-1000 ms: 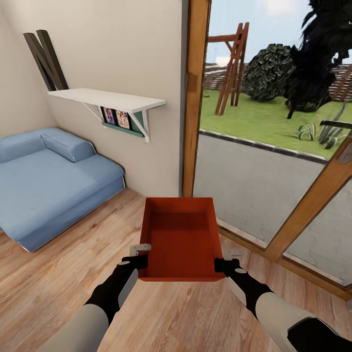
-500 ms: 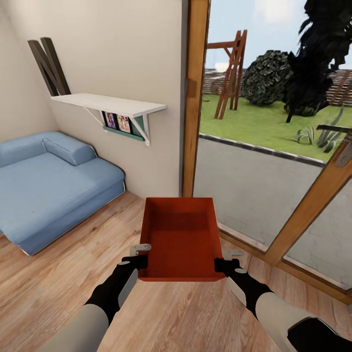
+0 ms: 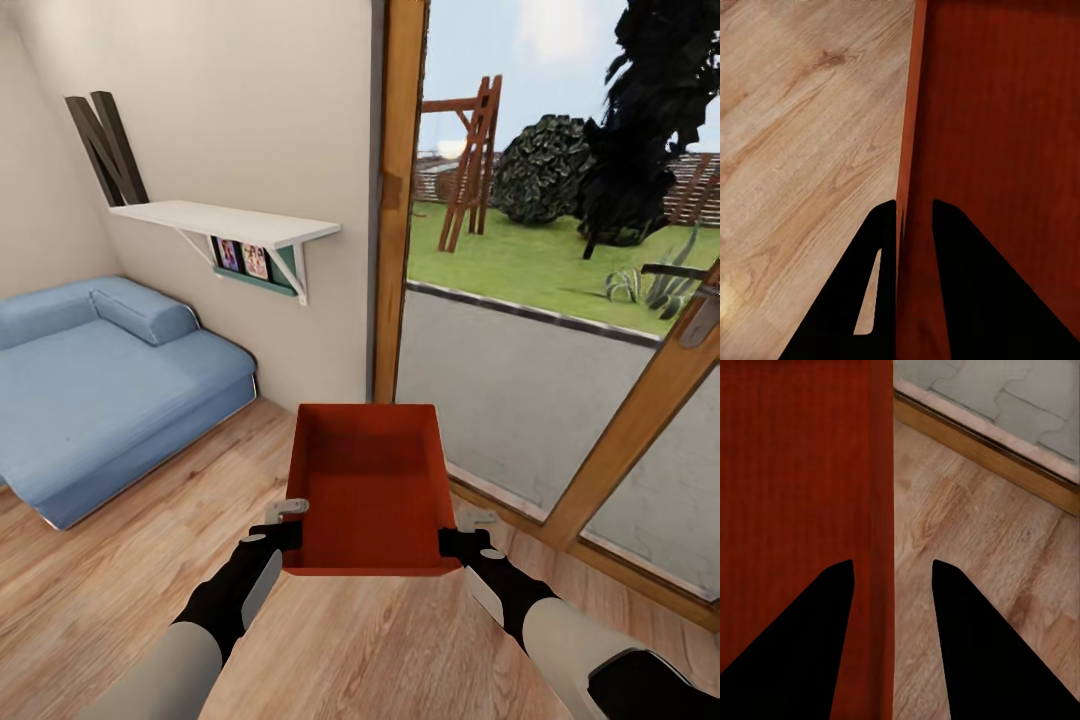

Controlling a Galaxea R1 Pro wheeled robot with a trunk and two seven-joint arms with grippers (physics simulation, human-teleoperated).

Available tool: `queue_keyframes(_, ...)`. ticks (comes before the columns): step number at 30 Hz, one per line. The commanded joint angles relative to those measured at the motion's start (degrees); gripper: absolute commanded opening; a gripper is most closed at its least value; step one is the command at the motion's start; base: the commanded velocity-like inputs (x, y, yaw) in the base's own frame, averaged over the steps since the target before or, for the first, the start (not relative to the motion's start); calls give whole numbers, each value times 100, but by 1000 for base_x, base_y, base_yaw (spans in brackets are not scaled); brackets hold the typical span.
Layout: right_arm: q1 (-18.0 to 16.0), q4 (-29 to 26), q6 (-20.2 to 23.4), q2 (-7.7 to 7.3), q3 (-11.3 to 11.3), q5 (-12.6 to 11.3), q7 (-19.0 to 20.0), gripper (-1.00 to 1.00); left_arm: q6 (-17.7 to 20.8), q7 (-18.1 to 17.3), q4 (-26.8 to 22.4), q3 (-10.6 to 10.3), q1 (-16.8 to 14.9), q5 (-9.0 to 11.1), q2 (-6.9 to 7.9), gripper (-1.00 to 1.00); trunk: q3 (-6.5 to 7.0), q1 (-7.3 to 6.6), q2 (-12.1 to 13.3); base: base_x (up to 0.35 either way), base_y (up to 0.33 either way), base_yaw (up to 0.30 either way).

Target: Move the two storage containers from the living room to the garage. In the garage, place one container on the floor and stack the other container on top of it (either order is fine).

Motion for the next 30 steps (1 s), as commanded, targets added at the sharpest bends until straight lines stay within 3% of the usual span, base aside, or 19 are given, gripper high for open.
queue_keyframes(1,-4,6,-18,-3,-2,-137,53,-100,12,89,-27,206,-6,-85,11,-100,-2,4,-12,0,0,0)
queue_keyframes(30,-4,6,-18,-4,-2,-137,53,-100,12,89,-27,206,-6,-85,11,-100,257,4,-12,0,0,0)
